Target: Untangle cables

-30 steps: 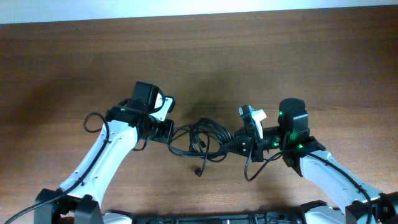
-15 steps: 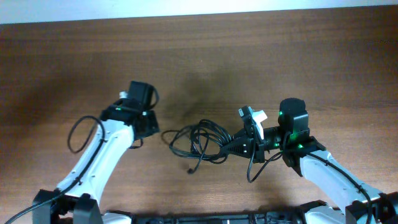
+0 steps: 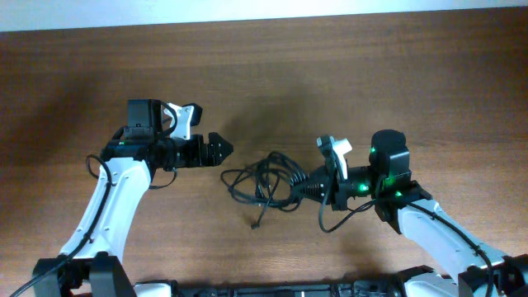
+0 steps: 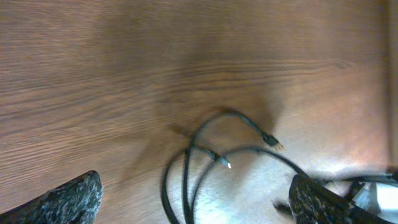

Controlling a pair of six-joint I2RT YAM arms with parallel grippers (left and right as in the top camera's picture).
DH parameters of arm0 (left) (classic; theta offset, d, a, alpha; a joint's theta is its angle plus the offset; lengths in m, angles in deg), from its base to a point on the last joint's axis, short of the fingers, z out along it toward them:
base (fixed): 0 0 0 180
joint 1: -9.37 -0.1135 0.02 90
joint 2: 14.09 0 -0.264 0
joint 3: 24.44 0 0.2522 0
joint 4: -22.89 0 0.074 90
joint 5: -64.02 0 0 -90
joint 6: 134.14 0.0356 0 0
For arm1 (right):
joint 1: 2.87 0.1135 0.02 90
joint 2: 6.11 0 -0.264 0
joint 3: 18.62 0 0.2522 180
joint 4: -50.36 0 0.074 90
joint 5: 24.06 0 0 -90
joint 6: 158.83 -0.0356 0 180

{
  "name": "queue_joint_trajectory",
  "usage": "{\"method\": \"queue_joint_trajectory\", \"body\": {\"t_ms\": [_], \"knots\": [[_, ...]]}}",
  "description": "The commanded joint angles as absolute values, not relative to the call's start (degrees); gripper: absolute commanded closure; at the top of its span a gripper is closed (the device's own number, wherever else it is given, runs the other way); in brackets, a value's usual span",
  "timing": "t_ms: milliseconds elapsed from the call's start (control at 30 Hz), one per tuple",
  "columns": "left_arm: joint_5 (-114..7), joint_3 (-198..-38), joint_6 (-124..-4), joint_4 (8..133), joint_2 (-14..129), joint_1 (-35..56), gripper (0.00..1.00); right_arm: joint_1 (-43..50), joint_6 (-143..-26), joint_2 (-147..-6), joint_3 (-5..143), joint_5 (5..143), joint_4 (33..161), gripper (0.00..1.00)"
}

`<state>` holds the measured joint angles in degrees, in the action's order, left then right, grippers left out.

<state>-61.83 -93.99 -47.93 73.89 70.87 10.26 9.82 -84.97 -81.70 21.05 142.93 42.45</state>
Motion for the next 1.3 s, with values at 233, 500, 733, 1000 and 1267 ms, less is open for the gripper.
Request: {"method": "queue_joint_trajectory", "body": {"t_ms": [233, 500, 733, 1000, 1267], "knots": [[-69.7, -94.6, -29.0, 72.8, 70.4, 10.1, 0.01, 9.5, -94.9, -81.5, 21.2, 154.9, 19.8, 0.96], [-70.9, -94.5, -22.1, 72.5, 70.6, 11.5, 0.01, 12.4, -94.8, -81.5, 21.2, 154.9, 19.7, 0.96], [-68.2, -94.5, -18.5, 72.2, 72.6, 19.5, 0.00, 12.5, -95.9, -81.5, 21.2, 154.9, 19.6, 0.96], [-71.2, -94.5, -18.5, 73.4, 74.1, 21.2, 0.01, 12.5, -97.0, -81.5, 21.2, 154.9, 17.9, 0.96], [-75.3, -94.5, -15.9, 76.0, 74.1, 22.1, 0.01, 12.5, -99.1, -81.5, 21.2, 154.9, 11.2, 0.96]]}}
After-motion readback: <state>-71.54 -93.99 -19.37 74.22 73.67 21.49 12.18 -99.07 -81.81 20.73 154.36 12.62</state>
